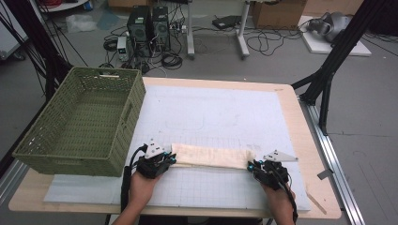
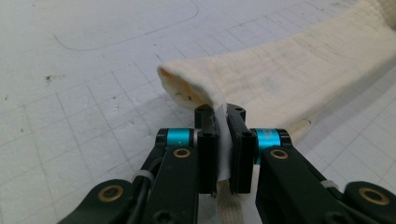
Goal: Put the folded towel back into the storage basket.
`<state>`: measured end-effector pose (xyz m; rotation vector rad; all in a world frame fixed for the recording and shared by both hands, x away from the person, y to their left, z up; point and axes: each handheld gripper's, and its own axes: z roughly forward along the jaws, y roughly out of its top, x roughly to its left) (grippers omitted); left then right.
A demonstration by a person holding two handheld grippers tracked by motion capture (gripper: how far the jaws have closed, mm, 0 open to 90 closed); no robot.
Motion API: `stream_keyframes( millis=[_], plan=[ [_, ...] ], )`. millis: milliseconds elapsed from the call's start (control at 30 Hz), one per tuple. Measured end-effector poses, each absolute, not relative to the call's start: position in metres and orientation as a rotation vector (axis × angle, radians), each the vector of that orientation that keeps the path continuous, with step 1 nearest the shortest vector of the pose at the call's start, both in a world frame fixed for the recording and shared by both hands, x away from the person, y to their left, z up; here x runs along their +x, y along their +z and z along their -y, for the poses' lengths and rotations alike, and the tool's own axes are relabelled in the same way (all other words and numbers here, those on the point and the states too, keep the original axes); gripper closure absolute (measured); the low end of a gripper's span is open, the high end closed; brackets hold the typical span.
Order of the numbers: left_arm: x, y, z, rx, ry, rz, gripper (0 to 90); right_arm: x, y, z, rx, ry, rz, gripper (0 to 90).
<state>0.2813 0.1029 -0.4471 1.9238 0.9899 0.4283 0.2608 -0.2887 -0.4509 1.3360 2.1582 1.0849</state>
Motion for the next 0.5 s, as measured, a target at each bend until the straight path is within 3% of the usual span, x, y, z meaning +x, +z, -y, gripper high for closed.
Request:
stream_keyframes(
  millis=[133, 267, 500],
  plan=[
    [0.2822, -0.4485, -0.1032, 1.929, 0.431, -0.990, 83.7, 0.2614, -0.4513, 0.2880, 1.359, 1.078, -2.144, 72.0],
    [0.2826, -0.4481, -0.1037, 1.923, 0.430, -0.996, 83.7, 0.2619, -0.4509, 0.2867, 1.361, 1.086, -2.160, 80.9],
    [0.2801, -0.4420, -0.1039, 1.901, 0.445, -0.981, 84.0, 0.2623, -0.4470, 0.2940, 1.385, 1.114, -2.173, 82.8]
  ],
)
